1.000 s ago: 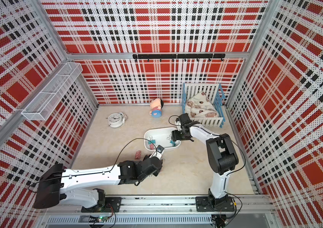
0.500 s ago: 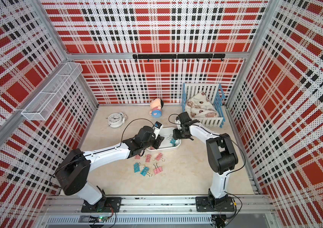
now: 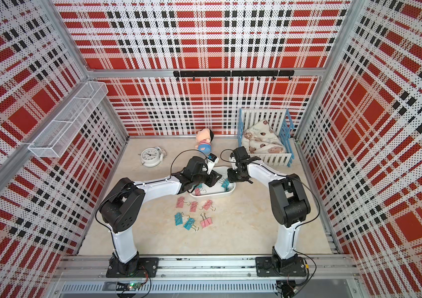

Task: Take out the binder clips from the storage box
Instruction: Pick up the binder clip from the storage box.

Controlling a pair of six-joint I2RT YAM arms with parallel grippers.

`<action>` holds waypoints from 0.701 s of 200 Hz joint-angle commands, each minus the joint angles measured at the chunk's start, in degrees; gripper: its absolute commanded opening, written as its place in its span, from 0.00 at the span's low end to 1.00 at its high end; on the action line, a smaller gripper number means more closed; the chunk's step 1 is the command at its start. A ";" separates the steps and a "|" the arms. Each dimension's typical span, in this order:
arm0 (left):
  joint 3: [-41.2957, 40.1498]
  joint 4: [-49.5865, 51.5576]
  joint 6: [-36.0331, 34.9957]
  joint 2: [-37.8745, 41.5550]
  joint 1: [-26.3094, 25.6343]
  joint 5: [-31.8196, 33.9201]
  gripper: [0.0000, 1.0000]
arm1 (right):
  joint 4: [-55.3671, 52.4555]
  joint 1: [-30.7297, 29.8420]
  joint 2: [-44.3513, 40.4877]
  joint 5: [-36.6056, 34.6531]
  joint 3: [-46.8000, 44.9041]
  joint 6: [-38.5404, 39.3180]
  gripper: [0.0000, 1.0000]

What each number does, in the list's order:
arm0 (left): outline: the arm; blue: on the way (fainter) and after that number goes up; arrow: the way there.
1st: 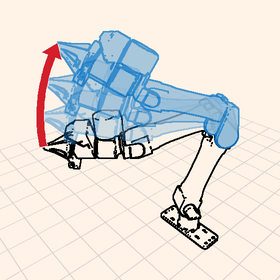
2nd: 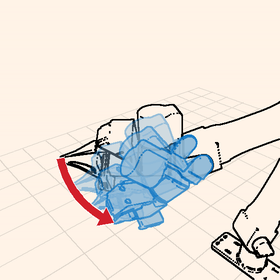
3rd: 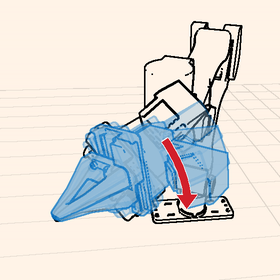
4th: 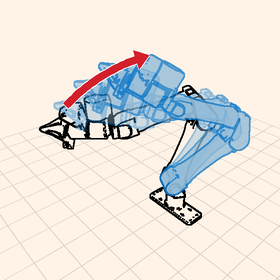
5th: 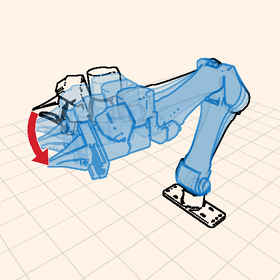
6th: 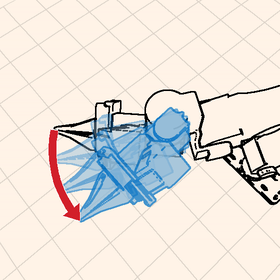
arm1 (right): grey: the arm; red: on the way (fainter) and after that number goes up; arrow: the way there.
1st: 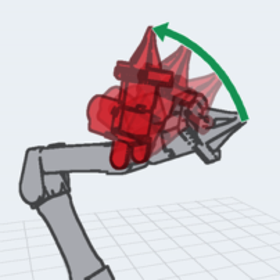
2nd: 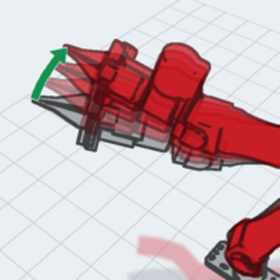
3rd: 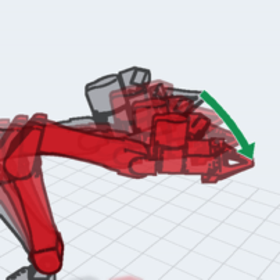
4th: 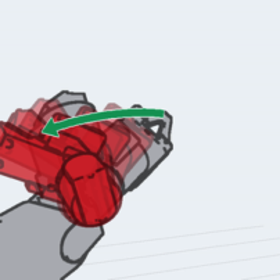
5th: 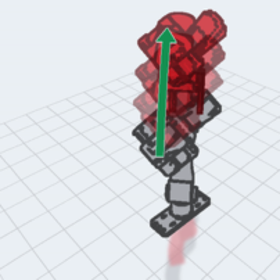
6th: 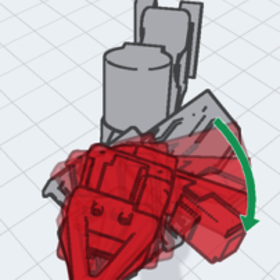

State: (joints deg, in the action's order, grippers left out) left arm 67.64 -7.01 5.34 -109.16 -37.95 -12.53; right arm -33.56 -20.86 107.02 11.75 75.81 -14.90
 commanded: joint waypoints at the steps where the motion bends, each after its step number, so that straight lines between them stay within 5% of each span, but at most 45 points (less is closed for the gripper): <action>1: 1.78 -1.05 0.26 -1.28 0.24 -1.11 0.44 | 0.26 0.13 0.46 0.12 -0.25 -0.22 0.37; 140: 5.88 2.00 -0.33 -7.55 0.34 -1.14 0.31 | 0.94 0.25 -0.15 -0.50 -1.04 -1.01 0.32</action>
State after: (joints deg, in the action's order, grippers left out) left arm 71.02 -5.37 5.48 -115.07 -37.95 -13.13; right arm -33.26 -20.86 107.02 11.53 75.46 -15.64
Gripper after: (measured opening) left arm 0.335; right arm 0.316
